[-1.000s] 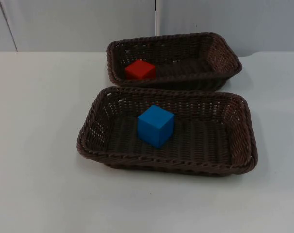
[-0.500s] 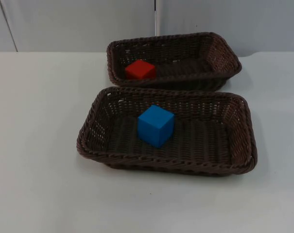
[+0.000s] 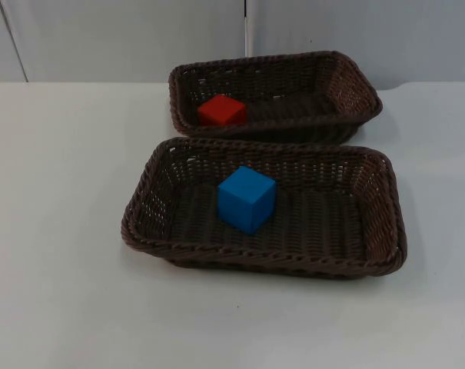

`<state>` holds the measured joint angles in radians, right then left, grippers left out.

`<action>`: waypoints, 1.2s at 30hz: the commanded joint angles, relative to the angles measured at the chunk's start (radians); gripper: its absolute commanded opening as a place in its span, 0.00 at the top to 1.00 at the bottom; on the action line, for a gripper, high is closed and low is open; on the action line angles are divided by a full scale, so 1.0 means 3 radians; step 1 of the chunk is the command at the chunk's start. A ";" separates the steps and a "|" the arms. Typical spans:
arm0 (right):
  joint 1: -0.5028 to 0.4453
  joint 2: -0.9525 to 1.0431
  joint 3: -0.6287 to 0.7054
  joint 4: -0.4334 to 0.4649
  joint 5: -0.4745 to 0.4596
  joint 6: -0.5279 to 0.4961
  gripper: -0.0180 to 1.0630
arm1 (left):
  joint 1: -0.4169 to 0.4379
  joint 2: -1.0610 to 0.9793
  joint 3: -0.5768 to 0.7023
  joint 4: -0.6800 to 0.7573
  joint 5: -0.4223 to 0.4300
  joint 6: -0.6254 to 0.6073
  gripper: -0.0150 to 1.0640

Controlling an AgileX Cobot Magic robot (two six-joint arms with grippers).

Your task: Pick up one cube with the left hand and place it into the upper basket. Pick up one cube with the right hand and place it into the lower basket.

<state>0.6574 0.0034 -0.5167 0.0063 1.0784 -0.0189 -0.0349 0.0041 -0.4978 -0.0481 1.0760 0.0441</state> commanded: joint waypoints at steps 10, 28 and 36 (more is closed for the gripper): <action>0.0001 -0.0011 0.0008 0.0008 0.0000 0.0010 0.01 | 0.0009 -0.0014 0.0011 0.0023 -0.0001 -0.0026 0.01; -0.0854 -0.0011 0.0008 0.0008 0.0000 0.0010 0.01 | 0.0009 -0.0014 0.0011 0.0023 -0.0001 -0.0026 0.01; -0.1299 -0.0011 0.0008 0.0008 0.0000 0.0010 0.01 | 0.0009 -0.0014 0.0011 0.0023 -0.0001 -0.0026 0.01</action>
<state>0.2781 0.0034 -0.5167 0.0063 1.0784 -0.0149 -0.0349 0.0041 -0.4978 -0.0481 1.0760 0.0441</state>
